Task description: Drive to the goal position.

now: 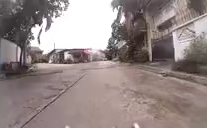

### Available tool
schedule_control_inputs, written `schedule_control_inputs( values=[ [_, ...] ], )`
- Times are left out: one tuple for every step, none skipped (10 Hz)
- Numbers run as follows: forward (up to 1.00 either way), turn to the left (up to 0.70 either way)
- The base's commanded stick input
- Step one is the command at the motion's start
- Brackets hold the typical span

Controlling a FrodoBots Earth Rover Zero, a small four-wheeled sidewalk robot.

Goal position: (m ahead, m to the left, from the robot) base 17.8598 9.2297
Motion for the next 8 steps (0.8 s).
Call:
schedule_control_inputs(
  values=[
    [0.70,0.00],
    [0.70,0.00],
    [0.70,0.00],
    [0.70,0.00],
    [0.70,0.00],
    [0.70,0.00],
    [0.70,0.00],
    [0.70,0.00]
  ],
)
